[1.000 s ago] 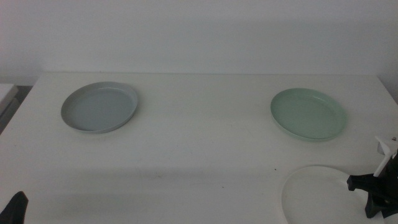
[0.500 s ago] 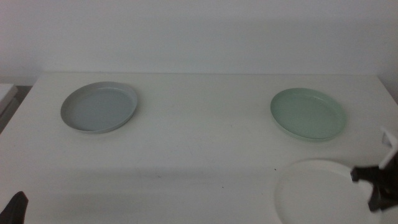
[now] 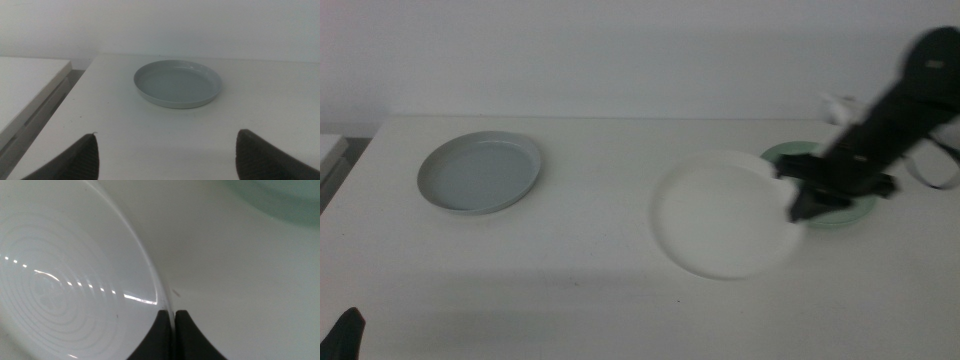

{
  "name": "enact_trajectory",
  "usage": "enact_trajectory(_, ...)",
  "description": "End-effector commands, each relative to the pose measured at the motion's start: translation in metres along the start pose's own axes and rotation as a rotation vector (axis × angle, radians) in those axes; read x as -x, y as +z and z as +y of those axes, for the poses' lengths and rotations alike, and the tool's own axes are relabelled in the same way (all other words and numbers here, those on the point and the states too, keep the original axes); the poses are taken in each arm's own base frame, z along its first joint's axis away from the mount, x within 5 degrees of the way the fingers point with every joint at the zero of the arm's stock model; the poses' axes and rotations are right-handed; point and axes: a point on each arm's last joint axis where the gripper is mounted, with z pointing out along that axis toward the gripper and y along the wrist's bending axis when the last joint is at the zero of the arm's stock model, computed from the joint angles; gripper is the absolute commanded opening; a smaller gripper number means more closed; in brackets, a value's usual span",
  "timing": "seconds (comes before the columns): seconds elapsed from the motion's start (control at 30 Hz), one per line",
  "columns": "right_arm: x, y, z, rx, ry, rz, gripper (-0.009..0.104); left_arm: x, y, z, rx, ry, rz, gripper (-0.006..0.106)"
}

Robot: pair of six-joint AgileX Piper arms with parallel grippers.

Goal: Stack the three bowls on top of each other.

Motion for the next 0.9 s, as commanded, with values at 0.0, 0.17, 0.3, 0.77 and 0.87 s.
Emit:
enact_trajectory(0.0,0.016,0.014,0.016,0.022,-0.011,0.008,-0.002,0.001,0.0,0.0,0.002,0.002,-0.015,0.094)
enact_trajectory(0.17,0.043,0.05,0.042,0.049,-0.046,0.043,-0.002,0.001,0.0,0.0,0.002,0.002,-0.015,0.094)
enact_trajectory(0.3,0.054,0.072,0.054,0.052,-0.063,0.081,-0.002,0.001,0.0,0.0,0.002,0.004,-0.015,0.094)
enact_trajectory(0.77,0.055,0.1,0.048,0.038,-0.044,0.121,0.014,0.001,0.0,0.0,0.002,0.004,-0.015,0.094)
enact_trajectory(0.87,0.055,0.1,0.047,0.031,-0.061,0.121,0.036,0.001,0.0,0.0,0.002,0.004,-0.015,0.094)
